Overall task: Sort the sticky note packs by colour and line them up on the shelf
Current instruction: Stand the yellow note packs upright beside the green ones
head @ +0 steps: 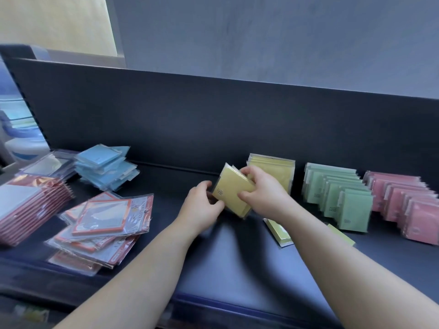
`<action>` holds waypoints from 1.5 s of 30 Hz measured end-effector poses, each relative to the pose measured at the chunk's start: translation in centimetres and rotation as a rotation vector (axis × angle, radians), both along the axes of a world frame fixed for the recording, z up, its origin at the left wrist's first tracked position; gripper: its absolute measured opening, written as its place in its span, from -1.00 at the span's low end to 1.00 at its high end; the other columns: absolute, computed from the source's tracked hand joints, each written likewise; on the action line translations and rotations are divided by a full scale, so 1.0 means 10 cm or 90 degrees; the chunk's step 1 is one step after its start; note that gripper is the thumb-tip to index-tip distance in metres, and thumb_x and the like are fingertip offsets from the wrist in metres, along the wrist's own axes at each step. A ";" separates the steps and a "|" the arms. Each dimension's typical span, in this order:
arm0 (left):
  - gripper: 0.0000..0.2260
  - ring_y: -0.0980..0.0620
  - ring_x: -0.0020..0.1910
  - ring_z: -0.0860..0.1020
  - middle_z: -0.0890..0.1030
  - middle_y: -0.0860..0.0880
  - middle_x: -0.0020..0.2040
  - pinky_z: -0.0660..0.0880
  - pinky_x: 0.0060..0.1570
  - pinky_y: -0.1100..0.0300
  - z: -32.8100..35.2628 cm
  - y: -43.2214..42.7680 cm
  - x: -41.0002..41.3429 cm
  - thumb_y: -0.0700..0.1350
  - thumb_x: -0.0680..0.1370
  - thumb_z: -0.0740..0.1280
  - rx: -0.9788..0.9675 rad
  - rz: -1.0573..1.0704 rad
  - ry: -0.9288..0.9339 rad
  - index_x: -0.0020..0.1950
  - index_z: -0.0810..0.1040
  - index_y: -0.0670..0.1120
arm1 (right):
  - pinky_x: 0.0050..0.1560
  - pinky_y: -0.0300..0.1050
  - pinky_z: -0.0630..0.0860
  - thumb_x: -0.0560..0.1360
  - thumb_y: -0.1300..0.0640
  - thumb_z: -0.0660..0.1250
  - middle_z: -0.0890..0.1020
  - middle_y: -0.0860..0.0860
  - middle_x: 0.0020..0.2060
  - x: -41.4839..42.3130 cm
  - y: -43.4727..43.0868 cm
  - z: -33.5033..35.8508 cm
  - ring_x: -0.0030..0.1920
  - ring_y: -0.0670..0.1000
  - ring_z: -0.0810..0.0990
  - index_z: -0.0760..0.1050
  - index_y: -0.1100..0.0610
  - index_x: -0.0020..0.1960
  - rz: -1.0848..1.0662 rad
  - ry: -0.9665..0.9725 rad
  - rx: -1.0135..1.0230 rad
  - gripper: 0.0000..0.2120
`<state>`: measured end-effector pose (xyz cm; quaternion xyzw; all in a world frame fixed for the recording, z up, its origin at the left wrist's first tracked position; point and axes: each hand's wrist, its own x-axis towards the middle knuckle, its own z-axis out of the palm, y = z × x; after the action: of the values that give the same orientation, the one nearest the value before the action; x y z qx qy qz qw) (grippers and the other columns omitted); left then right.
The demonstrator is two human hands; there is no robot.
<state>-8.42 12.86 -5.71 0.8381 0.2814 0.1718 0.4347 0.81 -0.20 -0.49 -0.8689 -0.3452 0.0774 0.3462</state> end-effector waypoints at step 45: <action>-0.52 -0.03 -0.08 0.55 0.56 -0.03 -0.02 0.53 -0.05 0.02 0.26 -0.77 0.49 0.30 0.45 0.29 0.313 -0.270 0.292 0.06 0.55 -0.09 | -0.06 -0.10 0.51 0.47 0.13 0.32 0.57 -0.01 -0.05 0.38 -1.05 0.18 -0.05 0.03 0.53 0.50 0.11 0.13 -0.034 -0.125 -0.322 -0.76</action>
<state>-3.50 5.18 -3.11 0.9734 0.1420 -0.0509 0.1727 4.60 -10.74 1.26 -0.9398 -0.3241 0.0673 0.0847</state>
